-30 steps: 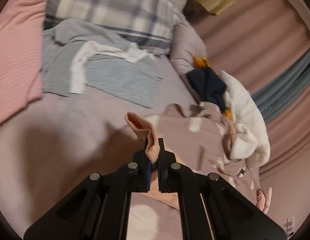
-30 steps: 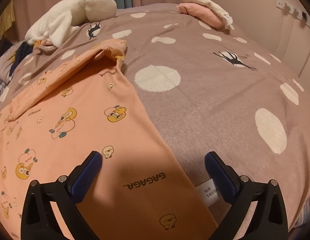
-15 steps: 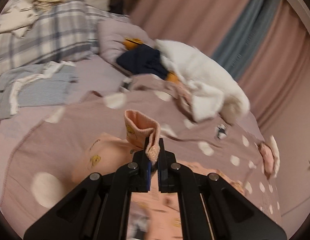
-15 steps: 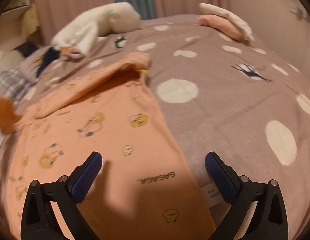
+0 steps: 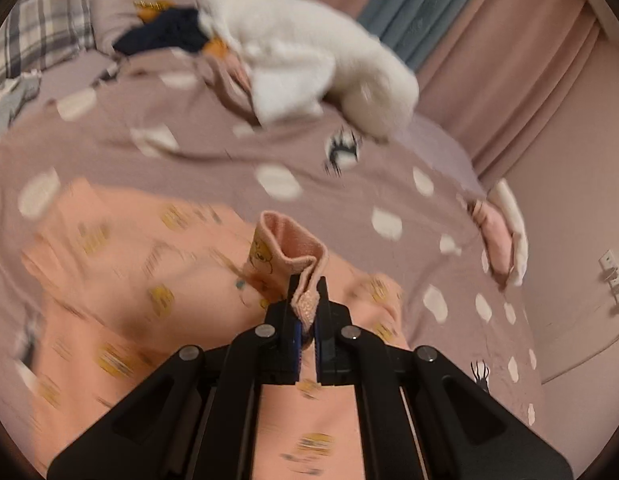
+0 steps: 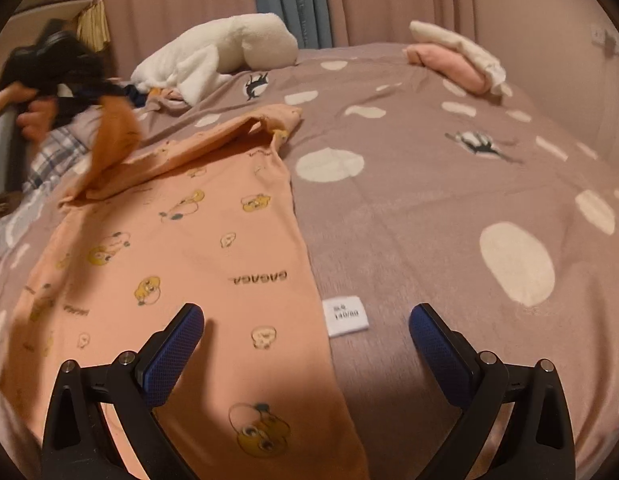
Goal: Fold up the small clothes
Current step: 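Fold the held sleeve across the garment body and open the left gripper, then move both grippers to the hem of the folded garment, then grasp the garment hem with the left gripper while the right gripper grasps it too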
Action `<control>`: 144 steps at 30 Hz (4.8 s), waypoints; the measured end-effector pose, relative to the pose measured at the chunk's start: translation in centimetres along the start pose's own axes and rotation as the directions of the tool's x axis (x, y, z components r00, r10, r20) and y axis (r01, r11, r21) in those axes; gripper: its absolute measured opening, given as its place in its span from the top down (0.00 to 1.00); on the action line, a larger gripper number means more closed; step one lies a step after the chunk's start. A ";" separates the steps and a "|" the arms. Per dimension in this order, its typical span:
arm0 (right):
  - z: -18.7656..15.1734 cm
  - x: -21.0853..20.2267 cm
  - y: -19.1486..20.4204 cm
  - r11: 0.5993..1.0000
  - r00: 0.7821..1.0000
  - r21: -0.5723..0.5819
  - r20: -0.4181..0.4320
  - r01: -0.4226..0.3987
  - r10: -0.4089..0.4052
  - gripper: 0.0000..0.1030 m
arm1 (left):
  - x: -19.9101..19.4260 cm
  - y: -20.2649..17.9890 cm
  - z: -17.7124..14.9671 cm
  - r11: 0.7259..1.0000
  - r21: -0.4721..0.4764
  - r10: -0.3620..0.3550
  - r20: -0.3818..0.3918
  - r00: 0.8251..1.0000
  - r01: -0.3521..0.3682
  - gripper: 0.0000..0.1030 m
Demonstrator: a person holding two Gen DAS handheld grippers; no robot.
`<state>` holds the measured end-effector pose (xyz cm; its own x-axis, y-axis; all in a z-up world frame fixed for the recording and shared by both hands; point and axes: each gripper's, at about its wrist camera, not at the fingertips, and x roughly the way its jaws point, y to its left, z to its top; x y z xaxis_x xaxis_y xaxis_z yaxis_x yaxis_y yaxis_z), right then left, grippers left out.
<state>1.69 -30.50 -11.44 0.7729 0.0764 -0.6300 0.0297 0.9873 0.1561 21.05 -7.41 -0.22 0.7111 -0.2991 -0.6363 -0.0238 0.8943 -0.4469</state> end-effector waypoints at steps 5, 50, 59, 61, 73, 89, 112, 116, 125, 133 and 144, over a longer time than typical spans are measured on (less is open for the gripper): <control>-0.2 -0.7 -2.5 0.998 1.000 0.066 0.014 -0.008 0.007 0.01 | 2.4 -6.0 -2.5 0.997 0.080 -0.004 0.006 1.000 0.003 0.96; -4.4 -2.8 -3.1 0.992 0.988 -0.065 0.122 0.104 -0.095 0.01 | -17.4 20.3 -19.8 0.997 -0.036 -0.071 -0.086 0.994 0.068 0.00; -4.1 -2.4 -2.8 0.991 0.989 -0.066 0.108 0.112 -0.105 0.01 | -17.5 20.5 -20.0 0.994 -0.059 -0.101 -0.058 0.993 0.097 0.00; -4.2 -2.4 -2.8 0.992 0.989 -0.067 0.106 0.112 -0.104 0.01 | -17.5 20.8 -20.0 0.992 -0.075 -0.107 -0.045 0.993 0.103 0.00; -4.4 -4.7 -1.8 0.942 0.941 -0.055 -0.084 -0.332 0.327 0.00 | -18.8 22.8 -20.9 0.943 -0.184 -0.300 -0.107 0.948 0.277 0.01; -3.9 -3.4 -1.8 0.836 0.833 0.113 -0.081 -0.538 0.547 0.00 | -18.2 22.9 -21.5 0.808 -0.355 -0.525 -0.070 0.848 0.470 0.01; -3.2 -3.2 -3.5 0.813 0.807 0.172 -0.123 -0.556 0.578 0.10 | -16.9 19.6 -19.8 0.959 -0.230 -0.200 -0.124 0.972 0.168 0.41; -3.4 -3.1 -4.4 0.808 0.804 0.197 -0.117 -0.556 0.582 0.21 | -16.6 20.0 -19.9 0.972 -0.213 -0.126 -0.124 0.984 0.098 0.61; -3.5 -2.9 -4.7 0.882 0.867 0.141 -0.168 -0.450 0.470 0.87 | -15.6 19.0 -20.1 0.993 -0.079 0.083 -0.117 0.990 -0.093 0.95; -3.5 -3.0 -5.4 0.882 0.875 0.169 -0.140 -0.440 0.463 0.92 | -16.5 18.0 -19.7 0.994 -0.055 0.091 -0.123 0.988 -0.098 0.96; -2.0 -3.5 -4.9 0.828 0.835 0.193 -0.067 -0.526 0.546 0.92 | -16.7 18.4 -18.2 0.994 -0.108 0.005 -0.165 0.986 -0.023 0.95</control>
<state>-2.40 -35.28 -11.49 0.6191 0.6124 -0.4916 -0.2597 0.7504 0.6078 -4.04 7.95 -9.29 0.5853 -0.3452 -0.7337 -0.1161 0.8598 -0.4972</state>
